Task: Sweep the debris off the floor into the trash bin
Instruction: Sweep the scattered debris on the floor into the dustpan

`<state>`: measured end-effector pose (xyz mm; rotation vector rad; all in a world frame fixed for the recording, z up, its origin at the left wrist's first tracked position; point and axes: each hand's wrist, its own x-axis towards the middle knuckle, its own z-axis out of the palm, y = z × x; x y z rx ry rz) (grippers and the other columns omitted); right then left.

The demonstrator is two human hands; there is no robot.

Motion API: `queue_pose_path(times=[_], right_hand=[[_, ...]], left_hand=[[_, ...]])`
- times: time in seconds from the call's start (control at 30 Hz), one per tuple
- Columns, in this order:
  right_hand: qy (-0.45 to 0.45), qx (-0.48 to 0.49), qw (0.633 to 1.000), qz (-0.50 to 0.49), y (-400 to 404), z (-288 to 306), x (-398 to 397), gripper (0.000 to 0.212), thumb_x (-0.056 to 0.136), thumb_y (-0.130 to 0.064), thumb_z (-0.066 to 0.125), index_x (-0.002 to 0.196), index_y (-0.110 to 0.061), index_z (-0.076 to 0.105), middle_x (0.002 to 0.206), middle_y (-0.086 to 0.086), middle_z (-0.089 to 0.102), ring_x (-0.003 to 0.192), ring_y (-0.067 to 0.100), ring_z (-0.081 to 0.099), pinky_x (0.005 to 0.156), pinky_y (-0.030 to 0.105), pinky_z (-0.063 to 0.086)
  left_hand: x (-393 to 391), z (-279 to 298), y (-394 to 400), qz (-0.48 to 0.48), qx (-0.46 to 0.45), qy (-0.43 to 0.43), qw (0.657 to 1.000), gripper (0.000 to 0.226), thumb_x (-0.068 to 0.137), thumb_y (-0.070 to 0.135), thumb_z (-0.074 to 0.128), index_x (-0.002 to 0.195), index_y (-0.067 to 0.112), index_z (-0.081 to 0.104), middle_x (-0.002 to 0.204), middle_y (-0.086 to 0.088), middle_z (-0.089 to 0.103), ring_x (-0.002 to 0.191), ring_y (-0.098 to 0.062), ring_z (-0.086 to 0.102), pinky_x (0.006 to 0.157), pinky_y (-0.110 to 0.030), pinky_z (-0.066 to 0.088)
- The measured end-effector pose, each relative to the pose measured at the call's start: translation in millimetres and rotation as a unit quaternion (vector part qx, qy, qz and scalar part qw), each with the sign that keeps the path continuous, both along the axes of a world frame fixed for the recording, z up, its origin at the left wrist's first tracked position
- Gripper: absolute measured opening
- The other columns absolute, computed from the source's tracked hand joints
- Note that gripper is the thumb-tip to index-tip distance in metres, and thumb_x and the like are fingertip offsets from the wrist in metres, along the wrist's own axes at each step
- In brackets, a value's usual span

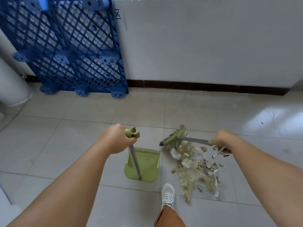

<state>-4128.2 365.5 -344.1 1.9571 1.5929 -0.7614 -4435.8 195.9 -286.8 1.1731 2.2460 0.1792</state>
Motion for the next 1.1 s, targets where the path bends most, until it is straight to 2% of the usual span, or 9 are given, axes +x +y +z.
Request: queue_pose_path(times=[0.27, 0.4, 0.5, 0.63, 0.77, 0.83, 0.9, 1.03, 1.1], right_hand=[[0.072, 0.026, 0.994, -0.084, 73.4, -19.2, -3.5, 0.027, 0.091, -0.019, 0.048, 0.069, -0.003, 0.051, 0.061, 0.017, 0.057, 0.047, 0.025, 0.051, 0.048, 0.025, 0.040], [0.077, 0.015, 0.993, -0.092, 108.8, -32.3, -19.3, 0.022, 0.092, -0.016, 0.049, 0.074, -0.003, 0.049, 0.062, 0.015, 0.054, 0.054, 0.026, 0.054, 0.052, 0.028, 0.043], [0.076, -0.003, 0.994, -0.077, 121.9, -34.8, -24.6, 0.012, 0.092, -0.011, 0.050, 0.084, -0.003, 0.050, 0.068, 0.010, 0.049, 0.070, 0.028, 0.055, 0.066, 0.033, 0.048], [0.030, -0.027, 0.998, -0.046, 131.8, -33.1, -15.5, 0.013, 0.094, -0.009, 0.045, 0.095, 0.002, 0.052, 0.069, 0.016, 0.053, 0.052, 0.025, 0.052, 0.054, 0.031, 0.045], [0.026, -0.009, 0.999, -0.042, 144.1, -5.4, -10.3, 0.026, 0.099, -0.013, 0.037, 0.080, -0.006, 0.053, 0.070, 0.010, 0.052, 0.050, 0.019, 0.055, 0.044, 0.021, 0.040], [0.037, -0.015, 0.997, -0.070, 145.8, 8.9, -11.4, 0.033, 0.099, -0.013, 0.037, 0.071, -0.008, 0.053, 0.065, 0.006, 0.051, 0.043, 0.015, 0.052, 0.048, 0.022, 0.047], [0.064, -0.012, 0.995, -0.077, 145.1, 14.8, -7.9, 0.029, 0.097, -0.009, 0.044, 0.068, -0.008, 0.051, 0.063, 0.005, 0.051, 0.050, 0.016, 0.049, 0.054, 0.028, 0.049], [0.048, -0.015, 0.992, -0.118, 111.1, 28.6, -8.1, 0.039, 0.097, -0.008, 0.035, 0.065, 0.002, 0.054, 0.044, 0.013, 0.053, 0.045, 0.022, 0.047, 0.045, 0.024, 0.037], [0.053, -0.031, 0.990, -0.130, 91.7, 24.5, -12.6, 0.033, 0.096, -0.012, 0.040, 0.073, 0.004, 0.056, 0.052, 0.016, 0.052, 0.044, 0.023, 0.046, 0.045, 0.024, 0.036]], left_hand=[[4.1, -0.2, 88.1, -0.047, -0.001, 0.012, 0.999, 0.029, 0.083, 0.042, 0.070, 0.081, 0.013, 0.067, 0.073, -0.004, 0.065, 0.059, -0.019, 0.054, 0.056, -0.030, 0.041], [1.3, -2.4, 135.9, -0.063, -0.010, 0.021, 0.998, 0.026, 0.083, 0.043, 0.068, 0.080, 0.017, 0.067, 0.074, -0.004, 0.066, 0.058, -0.020, 0.053, 0.055, -0.030, 0.042], [-3.0, -3.7, 165.0, -0.079, -0.016, 0.026, 0.996, 0.025, 0.084, 0.043, 0.068, 0.079, 0.019, 0.067, 0.077, -0.005, 0.068, 0.060, -0.021, 0.056, 0.056, -0.030, 0.044], [-8.7, -4.5, 190.4, -0.102, -0.020, 0.029, 0.994, 0.025, 0.084, 0.044, 0.068, 0.078, 0.020, 0.068, 0.077, -0.004, 0.068, 0.062, -0.021, 0.058, 0.058, -0.033, 0.048], [-13.0, -0.1, 208.4, -0.127, -0.022, 0.042, 0.991, 0.025, 0.084, 0.046, 0.068, 0.077, 0.022, 0.067, 0.076, -0.002, 0.067, 0.066, -0.020, 0.062, 0.059, -0.032, 0.050], [-15.4, 1.0, 212.6, -0.136, -0.022, 0.044, 0.989, 0.026, 0.084, 0.046, 0.069, 0.077, 0.021, 0.067, 0.075, -0.002, 0.067, 0.068, -0.020, 0.062, 0.059, -0.032, 0.049], [-19.1, 1.3, 213.4, -0.147, -0.019, 0.043, 0.988, 0.027, 0.083, 0.046, 0.069, 0.077, 0.020, 0.066, 0.076, -0.002, 0.067, 0.071, -0.023, 0.064, 0.060, -0.033, 0.049], [-32.8, 2.3, 206.2, -0.189, -0.014, 0.045, 0.981, 0.027, 0.081, 0.046, 0.070, 0.075, 0.020, 0.067, 0.076, -0.003, 0.067, 0.075, -0.024, 0.066, 0.065, -0.037, 0.055], [-41.1, 4.8, 199.7, -0.215, -0.012, 0.044, 0.976, 0.026, 0.080, 0.046, 0.071, 0.074, 0.021, 0.067, 0.075, -0.004, 0.068, 0.073, -0.023, 0.066, 0.066, -0.038, 0.056]])
